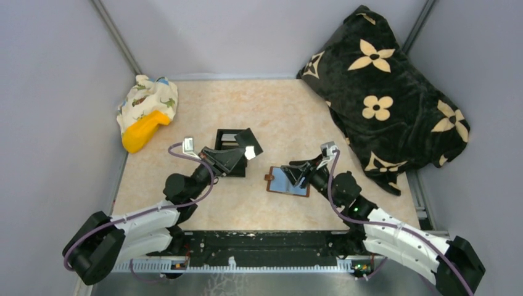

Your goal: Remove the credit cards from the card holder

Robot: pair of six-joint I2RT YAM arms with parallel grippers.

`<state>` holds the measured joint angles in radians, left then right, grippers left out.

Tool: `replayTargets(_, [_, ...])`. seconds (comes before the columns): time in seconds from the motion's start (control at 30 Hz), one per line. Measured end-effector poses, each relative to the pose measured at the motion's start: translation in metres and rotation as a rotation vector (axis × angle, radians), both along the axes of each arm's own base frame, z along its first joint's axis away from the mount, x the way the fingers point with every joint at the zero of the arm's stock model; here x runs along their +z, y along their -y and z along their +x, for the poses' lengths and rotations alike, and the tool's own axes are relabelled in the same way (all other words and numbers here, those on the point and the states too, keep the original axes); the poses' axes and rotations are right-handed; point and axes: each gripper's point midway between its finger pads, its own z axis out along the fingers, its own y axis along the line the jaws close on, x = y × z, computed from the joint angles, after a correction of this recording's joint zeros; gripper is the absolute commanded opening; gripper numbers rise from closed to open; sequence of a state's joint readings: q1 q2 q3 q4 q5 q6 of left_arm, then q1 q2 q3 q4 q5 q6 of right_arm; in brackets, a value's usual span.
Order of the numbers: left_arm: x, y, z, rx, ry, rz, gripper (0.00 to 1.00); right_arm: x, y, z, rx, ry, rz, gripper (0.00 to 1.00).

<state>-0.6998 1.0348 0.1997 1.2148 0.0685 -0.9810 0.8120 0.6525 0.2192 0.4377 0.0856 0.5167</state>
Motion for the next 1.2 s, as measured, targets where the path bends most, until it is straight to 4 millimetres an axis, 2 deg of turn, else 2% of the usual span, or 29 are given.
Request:
replayTargets(0.23, [0.007, -0.019, -0.01, 0.041, 0.048, -0.084, 0.0, 0.042, -0.023, 0.001, 0.079, 0.102, 0.106, 0.47])
replayTargets(0.43, [0.012, -0.019, -0.011, 0.029, 0.069, -0.115, 0.0, 0.081, -0.051, 0.002, 0.151, 0.171, 0.167, 0.46])
replayTargets(0.57, [0.008, -0.016, -0.01, 0.022, 0.058, -0.115, 0.0, 0.094, -0.062, 0.002, 0.175, 0.194, 0.19, 0.46])
replayTargets(0.73, [0.003, -0.013, -0.009, 0.014, 0.045, -0.109, 0.0, 0.099, -0.075, 0.002, 0.205, 0.2, 0.196, 0.44])
replayTargets(0.97, [0.005, -0.01, -0.013, -0.01, 0.059, -0.103, 0.0, 0.087, -0.085, 0.003, 0.227, 0.176, 0.179, 0.41])
replayTargets(1.1, [0.015, -0.009, -0.016, -0.021, 0.089, -0.111, 0.0, 0.082, -0.088, 0.003, 0.234, 0.165, 0.174, 0.33])
replayTargets(1.2, [0.018, -0.009, -0.016, -0.025, 0.1, -0.113, 0.0, 0.081, -0.09, 0.002, 0.243, 0.159, 0.177, 0.23])
